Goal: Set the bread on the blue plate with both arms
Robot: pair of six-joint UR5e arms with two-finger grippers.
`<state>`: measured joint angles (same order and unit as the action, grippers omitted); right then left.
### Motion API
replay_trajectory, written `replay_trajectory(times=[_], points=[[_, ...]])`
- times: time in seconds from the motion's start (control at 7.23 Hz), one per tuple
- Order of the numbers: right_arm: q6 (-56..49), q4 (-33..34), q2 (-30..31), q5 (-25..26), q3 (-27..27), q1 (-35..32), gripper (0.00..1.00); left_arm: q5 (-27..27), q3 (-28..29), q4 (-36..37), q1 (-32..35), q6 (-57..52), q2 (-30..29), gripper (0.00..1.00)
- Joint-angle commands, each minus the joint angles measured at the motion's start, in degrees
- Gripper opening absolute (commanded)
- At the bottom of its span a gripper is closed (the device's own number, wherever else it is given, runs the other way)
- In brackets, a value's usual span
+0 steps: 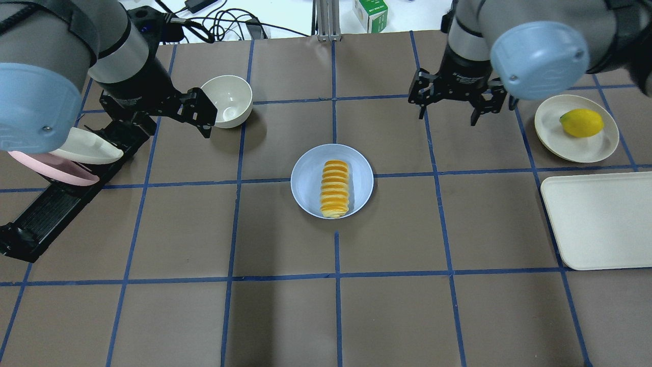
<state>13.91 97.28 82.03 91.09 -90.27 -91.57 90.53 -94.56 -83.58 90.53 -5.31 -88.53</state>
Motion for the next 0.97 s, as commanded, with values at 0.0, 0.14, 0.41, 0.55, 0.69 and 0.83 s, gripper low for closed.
replay_trajectory(times=[0.0, 0.14, 0.41, 0.55, 0.69, 0.83], points=[[-5.71, -4.63, 4.45, 0.84, 0.36, 1.83, 1.0, 0.0, -0.1, 0.0, 0.0, -0.14, -0.06, 1.0], [-6.17, -5.77, 5.07, -0.81, 1.06, 1.83, 1.0, 0.0, -0.1, 0.0, 0.0, -0.4, -0.06, 1.0], [-6.97, -9.19, 5.86, -1.7, 1.94, 1.83, 1.0, 0.0, 0.51, 0.09, 0.0, -0.4, -0.24, 1.0], [-6.97, -10.17, 6.04, -4.31, 2.12, 1.57, 1.0, 0.0, 1.04, 0.09, 0.09, -0.23, -0.76, 1.0], [-6.97, -10.18, 6.13, -5.04, 2.03, 1.39, 1.0, 0.0, 1.56, 0.09, 0.09, -0.23, -1.12, 1.0], [-6.97, -10.09, 5.95, -4.87, 2.03, 1.74, 1.0, 0.0, 2.53, 0.09, 0.09, -0.23, -1.81, 1.0]])
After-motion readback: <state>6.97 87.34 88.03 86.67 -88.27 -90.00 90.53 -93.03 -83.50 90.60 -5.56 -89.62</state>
